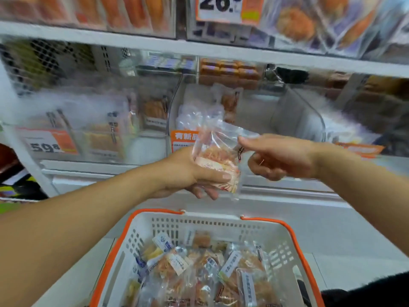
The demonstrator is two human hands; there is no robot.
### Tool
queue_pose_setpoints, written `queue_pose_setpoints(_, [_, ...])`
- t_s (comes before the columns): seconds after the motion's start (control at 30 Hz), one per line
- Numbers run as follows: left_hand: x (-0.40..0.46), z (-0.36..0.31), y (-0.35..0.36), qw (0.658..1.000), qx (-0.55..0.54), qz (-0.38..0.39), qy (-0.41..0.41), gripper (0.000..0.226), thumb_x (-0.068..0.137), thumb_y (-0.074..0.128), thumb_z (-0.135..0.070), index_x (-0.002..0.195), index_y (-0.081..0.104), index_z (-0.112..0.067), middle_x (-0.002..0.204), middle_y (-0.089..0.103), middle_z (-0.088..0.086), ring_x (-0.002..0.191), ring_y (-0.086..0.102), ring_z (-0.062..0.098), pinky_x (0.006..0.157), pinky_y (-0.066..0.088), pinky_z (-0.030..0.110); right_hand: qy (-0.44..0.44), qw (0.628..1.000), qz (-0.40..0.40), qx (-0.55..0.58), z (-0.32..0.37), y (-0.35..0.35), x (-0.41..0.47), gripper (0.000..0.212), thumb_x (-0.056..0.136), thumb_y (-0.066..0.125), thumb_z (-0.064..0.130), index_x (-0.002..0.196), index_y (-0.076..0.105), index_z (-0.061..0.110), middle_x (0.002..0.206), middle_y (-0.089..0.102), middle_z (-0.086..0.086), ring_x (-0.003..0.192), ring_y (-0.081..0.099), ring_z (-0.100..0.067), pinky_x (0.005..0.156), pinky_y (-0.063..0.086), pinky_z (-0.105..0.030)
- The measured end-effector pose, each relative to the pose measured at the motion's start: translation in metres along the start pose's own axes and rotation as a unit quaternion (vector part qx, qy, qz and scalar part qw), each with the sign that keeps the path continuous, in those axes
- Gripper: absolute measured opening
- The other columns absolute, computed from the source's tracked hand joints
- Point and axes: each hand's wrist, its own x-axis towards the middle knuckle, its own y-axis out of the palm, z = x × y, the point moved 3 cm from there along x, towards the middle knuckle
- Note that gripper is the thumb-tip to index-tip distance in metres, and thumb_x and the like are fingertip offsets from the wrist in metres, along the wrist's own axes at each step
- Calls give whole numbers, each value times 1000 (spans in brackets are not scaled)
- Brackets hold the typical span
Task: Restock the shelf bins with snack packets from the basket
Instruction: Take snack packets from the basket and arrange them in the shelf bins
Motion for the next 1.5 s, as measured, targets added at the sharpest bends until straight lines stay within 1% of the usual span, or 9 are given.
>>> queue_pose_setpoints(0.1, [1, -18, -3, 998, -3, -45, 35, 59, 74, 81, -2, 127, 55, -7, 80, 74, 9, 55, 67, 16, 37, 41, 17, -71, 989, -81, -105, 14, -17, -4, 40, 81, 70, 45, 53, 57, 20, 58, 34, -6, 50, 30, -15, 46, 22, -25])
queue_pose_setpoints(0.2, [1, -27, -12, 991, -41, -106, 69, 44, 69, 82, 4, 109, 66, -6, 86, 75, 13, 61, 67, 15, 42, 46, 19, -137, 980, -132, -61, 26, -30, -2, 27, 79, 71, 35, 81, 75, 8, 72, 65, -12, 65, 63, -14, 50, 45, -22])
queue_pose_setpoints(0.33, [-4, -32, -38, 962, -66, -240, 112, 26, 77, 80, -10, 99, 65, -11, 78, 72, 9, 49, 59, 11, 36, 40, 20, -230, 932, -279, -29, 44, -85, 0, 38, 73, 73, 38, 85, 76, 2, 84, 73, -24, 71, 66, -30, 60, 55, -31])
queue_pose_setpoints(0.4, [-7, -30, -55, 944, -59, -297, 132, 10, 87, 72, -14, 92, 64, -12, 69, 69, 4, 43, 52, 11, 35, 37, 19, -256, 901, -326, -129, 48, -109, 2, 26, 78, 74, 34, 80, 79, 8, 78, 74, -20, 70, 70, -32, 68, 59, -38])
queue_pose_setpoints(0.53, [-12, -23, -75, 923, -22, -358, 139, 9, 96, 60, -13, 86, 63, -14, 65, 68, 1, 43, 51, 12, 35, 36, 22, -145, 843, -346, -386, 23, -128, 41, 29, 85, 76, 25, 59, 70, 15, 44, 55, 9, 46, 53, -3, 53, 41, -15])
queue_pose_setpoints(0.67, [-7, -20, -73, 928, 13, -346, 139, 8, 95, 61, -10, 88, 65, -13, 70, 69, 6, 48, 57, 14, 38, 41, 24, -52, 895, -335, -290, -14, -137, 100, 25, 89, 74, 22, 88, 71, -3, 77, 67, -12, 60, 59, -19, 53, 51, -29])
queue_pose_setpoints(0.8, [5, -26, -64, 915, 22, -362, 175, 7, 93, 63, -8, 87, 65, -12, 61, 64, 6, 50, 61, 13, 40, 45, 22, -34, 915, -361, -178, -15, -149, 134, 25, 91, 71, 25, 106, 64, 7, 102, 69, -12, 86, 69, -28, 78, 61, -42])
queue_pose_setpoints(1.13, [21, -30, -35, 862, 169, -372, 300, 14, 86, 70, -14, 79, 63, -23, 49, 52, 9, 48, 53, 33, 50, 47, 43, -81, 842, -422, -326, 4, -171, 185, 24, 91, 71, 26, 98, 64, 5, 97, 65, -12, 90, 66, -30, 82, 58, -40])
queue_pose_setpoints(1.5, [16, -29, -36, 877, 158, -345, 294, 9, 86, 71, -18, 82, 64, -21, 51, 54, 9, 52, 54, 38, 51, 48, 39, 3, 919, -389, -67, -19, -178, 186, 28, 82, 80, 26, 92, 68, 3, 91, 74, -14, 78, 75, -29, 79, 61, -44])
